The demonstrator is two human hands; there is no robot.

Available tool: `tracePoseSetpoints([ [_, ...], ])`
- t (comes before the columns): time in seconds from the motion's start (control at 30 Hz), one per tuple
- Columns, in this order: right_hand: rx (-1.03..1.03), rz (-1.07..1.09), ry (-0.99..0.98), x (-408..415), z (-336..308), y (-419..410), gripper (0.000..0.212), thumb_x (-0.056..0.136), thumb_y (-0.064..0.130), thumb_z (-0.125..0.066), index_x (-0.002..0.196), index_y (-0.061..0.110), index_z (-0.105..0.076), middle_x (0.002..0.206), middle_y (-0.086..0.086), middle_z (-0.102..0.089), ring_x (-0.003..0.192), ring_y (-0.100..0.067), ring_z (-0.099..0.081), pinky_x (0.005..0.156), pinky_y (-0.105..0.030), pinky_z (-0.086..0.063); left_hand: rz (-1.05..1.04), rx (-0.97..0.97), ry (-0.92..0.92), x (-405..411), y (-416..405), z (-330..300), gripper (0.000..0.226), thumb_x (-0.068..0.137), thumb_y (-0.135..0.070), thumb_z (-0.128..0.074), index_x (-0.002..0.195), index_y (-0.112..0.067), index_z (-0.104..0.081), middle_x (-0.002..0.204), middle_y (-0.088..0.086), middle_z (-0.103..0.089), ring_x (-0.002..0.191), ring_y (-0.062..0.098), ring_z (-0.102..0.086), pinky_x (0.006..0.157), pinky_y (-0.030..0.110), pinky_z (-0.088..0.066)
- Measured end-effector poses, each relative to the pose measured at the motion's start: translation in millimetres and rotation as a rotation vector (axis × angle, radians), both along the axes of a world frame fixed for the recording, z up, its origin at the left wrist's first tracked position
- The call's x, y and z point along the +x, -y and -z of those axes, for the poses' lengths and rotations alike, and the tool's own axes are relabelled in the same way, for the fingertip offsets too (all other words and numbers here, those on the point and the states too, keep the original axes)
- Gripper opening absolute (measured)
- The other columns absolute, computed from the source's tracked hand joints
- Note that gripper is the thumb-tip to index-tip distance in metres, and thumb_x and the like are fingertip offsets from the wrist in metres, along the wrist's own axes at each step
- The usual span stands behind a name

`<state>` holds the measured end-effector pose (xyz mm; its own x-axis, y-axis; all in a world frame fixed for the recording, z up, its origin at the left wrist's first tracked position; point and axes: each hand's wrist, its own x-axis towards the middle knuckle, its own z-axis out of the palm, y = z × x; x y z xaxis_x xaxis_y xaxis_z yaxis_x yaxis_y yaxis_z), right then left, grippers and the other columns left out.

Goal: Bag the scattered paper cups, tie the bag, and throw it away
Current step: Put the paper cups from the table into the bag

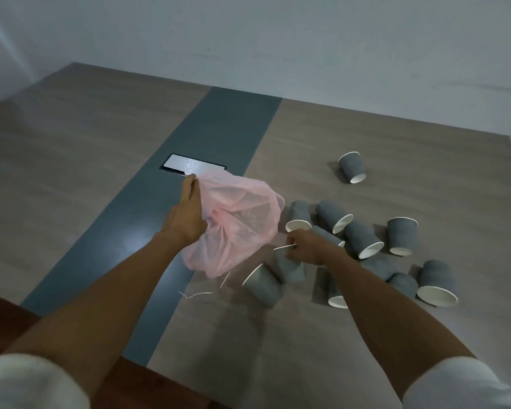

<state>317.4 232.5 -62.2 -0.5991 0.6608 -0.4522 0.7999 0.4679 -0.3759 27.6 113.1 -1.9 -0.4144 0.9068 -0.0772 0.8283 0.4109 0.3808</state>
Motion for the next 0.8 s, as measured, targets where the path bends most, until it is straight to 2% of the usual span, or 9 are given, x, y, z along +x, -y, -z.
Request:
tracePoseSetpoints([
  [0.07, 0.019, -0.013, 0.092, 3.3, -19.5, -6.6, 0.028, 0.083, 0.034, -0.065, 0.102, 0.014, -0.069, 0.102, -0.008, -0.070, 0.093, -0.029, -0.068, 0.084, -0.040, -0.057, 0.030, 0.016, 0.041, -1.4, -6.2, 1.2, 0.101, 0.082, -0.014, -0.076, 0.156, -0.019, -0.008, 0.163, -0.016, 0.007, 0.104, 0.037, -0.063, 0.087, 0.052, -0.054],
  [0.13, 0.027, -0.015, 0.112, 2.9, -47.6, -15.5, 0.030, 0.074, 0.043, -0.062, 0.088, 0.017, -0.069, 0.090, -0.004, -0.069, 0.082, -0.024, -0.066, 0.073, -0.031, -0.053, 0.079, 0.041, 0.081, -0.6, -11.5, 1.0, 0.099, 0.082, -0.015, -0.076, 0.156, -0.017, -0.011, 0.163, -0.015, 0.006, 0.114, 0.038, -0.059, 0.093, 0.052, -0.052],
  [0.23, 0.026, 0.192, -0.302, -7.7, -77.6, -20.1, 0.018, 0.070, 0.037, -0.067, 0.072, 0.019, -0.066, 0.067, 0.007, -0.063, 0.063, -0.013, -0.057, 0.062, -0.027, -0.044, 0.135, 0.065, 0.141, 3.0, -14.8, -1.2, 0.097, 0.081, -0.009, -0.075, 0.156, -0.018, -0.014, 0.162, -0.015, 0.002, 0.119, 0.037, -0.057, 0.098, 0.053, -0.051],
  [0.3, -0.048, 0.283, -0.612, -24.7, -80.7, -7.0, 0.007, 0.075, 0.022, -0.074, 0.078, 0.016, -0.071, 0.066, 0.008, -0.066, 0.058, -0.010, -0.060, 0.061, -0.029, -0.050, 0.155, 0.084, 0.189, 5.4, -13.5, -6.0, 0.096, 0.080, -0.008, -0.076, 0.155, -0.019, -0.017, 0.161, -0.012, -0.004, 0.119, 0.034, -0.057, 0.099, 0.052, -0.051],
  [0.37, -0.074, 0.255, -0.690, -49.8, -68.1, 15.5, 0.010, 0.078, 0.013, -0.078, 0.088, 0.014, -0.075, 0.074, 0.006, -0.072, 0.064, -0.010, -0.066, 0.066, -0.029, -0.054, 0.182, 0.117, 0.248, 5.2, -8.8, -12.7, 0.097, 0.079, -0.013, -0.079, 0.156, -0.017, -0.019, 0.162, -0.007, -0.008, 0.127, 0.028, -0.052, 0.104, 0.047, -0.049],
  [0.47, -0.053, 0.247, -0.643, -90.1, -34.2, 38.8, 0.020, 0.082, 0.013, -0.079, 0.102, 0.011, -0.078, 0.095, 0.000, -0.077, 0.086, -0.014, -0.070, 0.083, -0.030, -0.056, 0.210, 0.160, 0.340, -0.7, 2.4, -20.5, 0.109, 0.075, -0.031, -0.083, 0.158, -0.014, -0.015, 0.163, -0.008, -0.006, 0.132, 0.001, -0.030, 0.109, 0.022, -0.032],
  [0.57, -0.047, 0.203, -0.508, -122.3, -6.9, 45.7, 0.028, 0.091, 0.011, -0.070, 0.118, 0.008, -0.076, 0.118, -0.009, -0.075, 0.109, -0.024, -0.069, 0.099, -0.033, -0.050, 0.249, 0.210, 0.361, -9.4, 17.8, -20.9, 0.111, 0.070, -0.038, -0.075, 0.159, -0.015, -0.015, 0.155, -0.023, -0.006, 0.125, -0.034, -0.013, 0.096, -0.008, -0.018],
  [0.67, 0.051, 0.049, -0.220, -141.1, 10.3, 46.1, 0.034, 0.102, 0.014, -0.052, 0.130, 0.003, -0.068, 0.136, -0.017, -0.064, 0.125, -0.033, -0.058, 0.106, -0.035, -0.040, 0.216, 0.257, 0.378, -21.0, 33.7, -13.6, 0.098, 0.074, -0.027, -0.076, 0.154, -0.027, -0.019, 0.152, -0.034, -0.011, 0.125, -0.035, -0.015, 0.093, -0.010, -0.021],
  [0.8, 0.014, -0.037, -0.091, -144.7, 6.7, 47.5, 0.052, 0.103, 0.012, -0.049, 0.154, 0.004, -0.039, 0.160, -0.020, -0.036, 0.145, -0.034, -0.038, 0.115, -0.031, -0.023, 0.173, 0.171, 0.377, -30.0, 55.3, -0.5, 0.107, 0.079, -0.021, -0.078, 0.162, -0.017, -0.009, 0.165, -0.018, -0.002, 0.135, -0.014, -0.018, 0.111, 0.011, -0.026],
])
